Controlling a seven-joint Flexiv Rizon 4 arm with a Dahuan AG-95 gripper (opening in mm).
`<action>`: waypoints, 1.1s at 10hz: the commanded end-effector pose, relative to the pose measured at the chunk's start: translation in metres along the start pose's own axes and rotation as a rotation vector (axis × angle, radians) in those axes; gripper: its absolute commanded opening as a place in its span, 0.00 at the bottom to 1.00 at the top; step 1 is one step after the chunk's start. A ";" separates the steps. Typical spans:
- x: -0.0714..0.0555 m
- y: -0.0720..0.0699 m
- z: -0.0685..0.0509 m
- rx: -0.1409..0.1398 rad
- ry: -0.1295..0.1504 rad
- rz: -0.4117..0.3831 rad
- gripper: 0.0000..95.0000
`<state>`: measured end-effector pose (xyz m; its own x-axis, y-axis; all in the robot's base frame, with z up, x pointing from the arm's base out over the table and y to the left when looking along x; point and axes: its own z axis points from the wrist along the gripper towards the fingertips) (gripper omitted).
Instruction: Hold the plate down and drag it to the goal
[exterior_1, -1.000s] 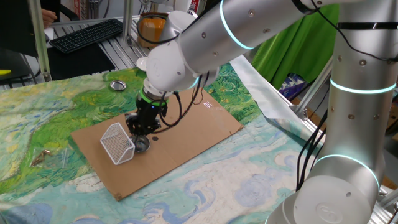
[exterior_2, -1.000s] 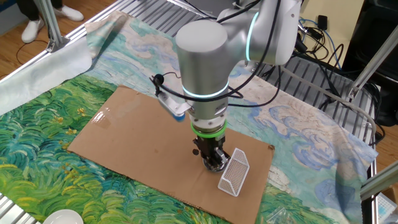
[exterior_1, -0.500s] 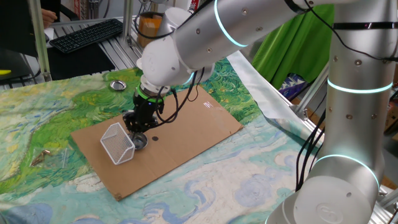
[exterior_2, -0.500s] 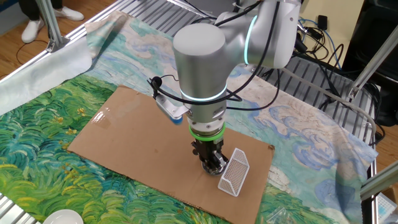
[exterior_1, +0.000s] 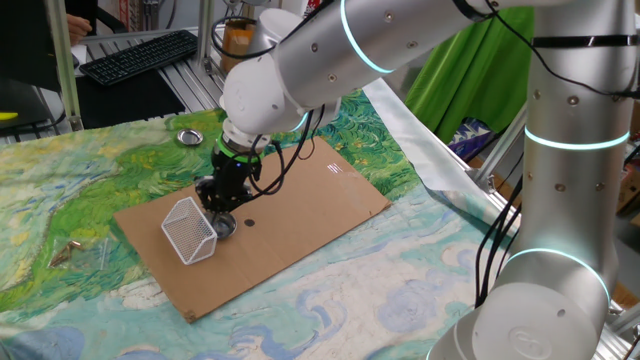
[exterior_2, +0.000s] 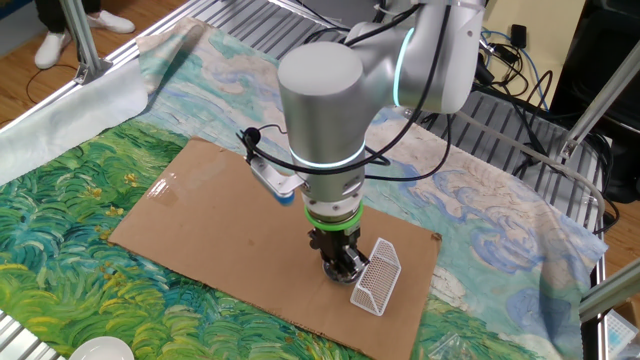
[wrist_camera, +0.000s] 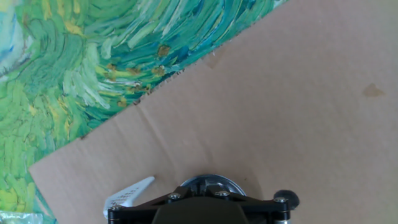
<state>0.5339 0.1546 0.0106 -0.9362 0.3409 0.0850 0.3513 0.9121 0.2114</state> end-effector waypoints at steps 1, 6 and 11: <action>0.003 -0.002 -0.002 0.009 0.009 -0.012 0.00; 0.004 -0.020 -0.003 0.035 0.009 -0.070 0.00; 0.008 -0.023 -0.001 0.025 -0.001 -0.063 0.00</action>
<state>0.5168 0.1364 0.0081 -0.9560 0.2842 0.0721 0.2929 0.9371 0.1900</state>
